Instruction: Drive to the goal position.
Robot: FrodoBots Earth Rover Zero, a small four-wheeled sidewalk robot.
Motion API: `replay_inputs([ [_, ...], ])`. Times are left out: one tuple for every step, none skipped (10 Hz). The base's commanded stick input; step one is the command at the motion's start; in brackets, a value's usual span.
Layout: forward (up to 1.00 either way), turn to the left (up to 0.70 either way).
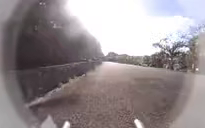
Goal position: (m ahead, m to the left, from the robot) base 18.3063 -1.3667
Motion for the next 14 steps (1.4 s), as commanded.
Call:
replay_inputs([
  [0.70,0.00],
  [0.70,0.00],
  [0.70,0.00],
  [0.70,0.00],
  [0.70,0.00],
  [0.70,0.00],
  [0.70,0.00],
  [0.70,0.00],
  [0.70,0.00],
  [0.70,0.00],
  [0.70,0.00],
  [0.70,-0.14],
  [0.70,-0.21],
  [0.70,-0.29],
])
